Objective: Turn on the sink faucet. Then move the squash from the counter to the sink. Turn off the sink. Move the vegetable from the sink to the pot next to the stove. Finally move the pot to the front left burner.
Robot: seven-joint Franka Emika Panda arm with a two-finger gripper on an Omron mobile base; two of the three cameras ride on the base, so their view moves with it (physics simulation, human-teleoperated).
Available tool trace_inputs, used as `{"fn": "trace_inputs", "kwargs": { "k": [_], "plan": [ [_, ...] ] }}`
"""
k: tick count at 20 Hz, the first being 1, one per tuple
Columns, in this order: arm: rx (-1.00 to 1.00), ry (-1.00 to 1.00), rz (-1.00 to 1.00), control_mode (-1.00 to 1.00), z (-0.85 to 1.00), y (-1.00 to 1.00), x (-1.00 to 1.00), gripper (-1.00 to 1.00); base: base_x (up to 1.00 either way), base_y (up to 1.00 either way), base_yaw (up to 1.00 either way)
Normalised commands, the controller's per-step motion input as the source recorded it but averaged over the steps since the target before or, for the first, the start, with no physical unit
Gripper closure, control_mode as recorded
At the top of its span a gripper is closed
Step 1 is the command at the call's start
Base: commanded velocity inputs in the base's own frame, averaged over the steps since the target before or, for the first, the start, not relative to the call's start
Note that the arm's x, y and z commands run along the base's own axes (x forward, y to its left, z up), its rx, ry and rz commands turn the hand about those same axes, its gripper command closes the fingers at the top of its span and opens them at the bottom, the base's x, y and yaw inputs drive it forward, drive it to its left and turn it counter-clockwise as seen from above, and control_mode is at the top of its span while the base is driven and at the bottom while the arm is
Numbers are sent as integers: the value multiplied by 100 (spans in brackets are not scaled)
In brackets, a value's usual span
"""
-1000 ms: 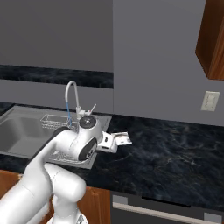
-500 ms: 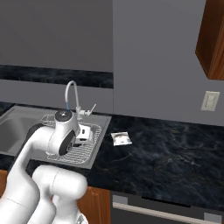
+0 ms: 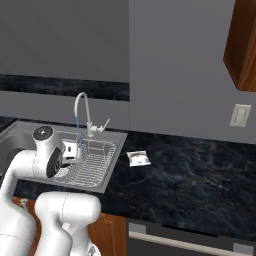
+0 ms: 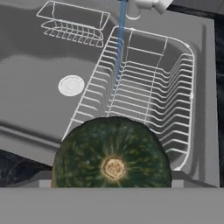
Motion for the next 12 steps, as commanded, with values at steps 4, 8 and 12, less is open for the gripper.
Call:
{"fn": "trace_inputs", "kwargs": {
  "k": [4,8,12],
  "plan": [
    [-6,1,6,-100,-19,31,3,100,0,0,0],
    [-10,4,0,-100,-11,59,28,100,0,0,0],
    [-8,5,0,-100,-7,54,24,100,0,0,0]
  ]
}}
